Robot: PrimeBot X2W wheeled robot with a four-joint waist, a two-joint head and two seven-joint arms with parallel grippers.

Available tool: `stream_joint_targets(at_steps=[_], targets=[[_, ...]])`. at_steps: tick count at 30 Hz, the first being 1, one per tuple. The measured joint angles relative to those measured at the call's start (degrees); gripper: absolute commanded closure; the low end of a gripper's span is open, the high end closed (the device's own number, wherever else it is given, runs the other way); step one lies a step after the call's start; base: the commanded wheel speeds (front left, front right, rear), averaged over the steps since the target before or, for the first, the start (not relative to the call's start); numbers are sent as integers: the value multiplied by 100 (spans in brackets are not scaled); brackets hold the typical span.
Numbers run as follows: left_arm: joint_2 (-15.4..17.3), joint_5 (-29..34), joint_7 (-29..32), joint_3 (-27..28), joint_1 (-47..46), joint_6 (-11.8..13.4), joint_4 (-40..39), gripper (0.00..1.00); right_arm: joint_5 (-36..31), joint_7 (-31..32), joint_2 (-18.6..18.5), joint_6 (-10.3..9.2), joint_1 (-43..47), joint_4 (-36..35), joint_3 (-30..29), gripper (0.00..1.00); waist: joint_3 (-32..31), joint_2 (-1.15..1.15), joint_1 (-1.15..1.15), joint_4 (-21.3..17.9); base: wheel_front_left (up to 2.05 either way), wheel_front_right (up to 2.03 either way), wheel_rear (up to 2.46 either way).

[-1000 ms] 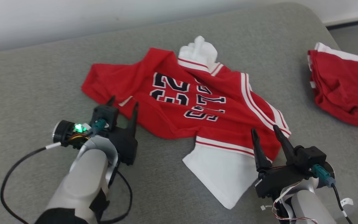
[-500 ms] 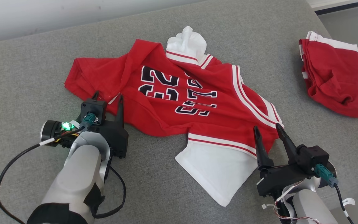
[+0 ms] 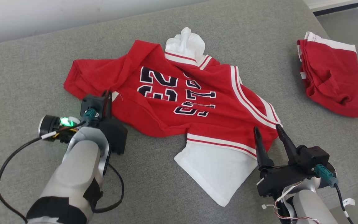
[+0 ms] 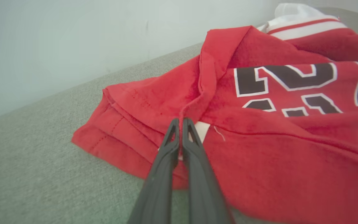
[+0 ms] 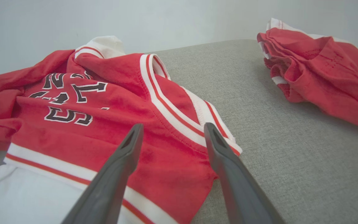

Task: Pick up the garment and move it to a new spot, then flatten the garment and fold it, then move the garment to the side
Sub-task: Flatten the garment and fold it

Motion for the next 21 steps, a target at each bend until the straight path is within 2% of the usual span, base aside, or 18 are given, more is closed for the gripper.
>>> stream_joint_targets(at_steps=[4,8,12,16,17,18,21], targets=[[36,63,0,-77,-302,-43,-179,100,42,0,10,0,0,-3,-42,0,35,0,0,20,0,0,0],[218,253,26,-219,-925,-102,-165,100,51,0,60,0,-24,7,29,0,77,0,0,-25,0,0,0],[542,504,303,-475,-1676,-309,-16,100,116,-1,115,0,-140,42,193,0,139,0,0,-180,0,0,0],[877,704,489,-742,-2302,-656,101,100,240,0,177,0,-206,54,297,0,243,0,0,-404,0,0,0],[938,658,503,-751,-2424,-703,131,86,258,-1,183,0,-216,52,302,0,285,0,-1,-453,0,0,0],[1010,701,541,-860,-2545,-713,167,3,291,-1,192,0,-225,41,297,0,334,-1,-1,-495,0,0,0],[1265,700,452,-931,-2850,-756,221,0,364,-1,223,0,-228,37,254,0,492,-1,0,-600,0,0,0]])
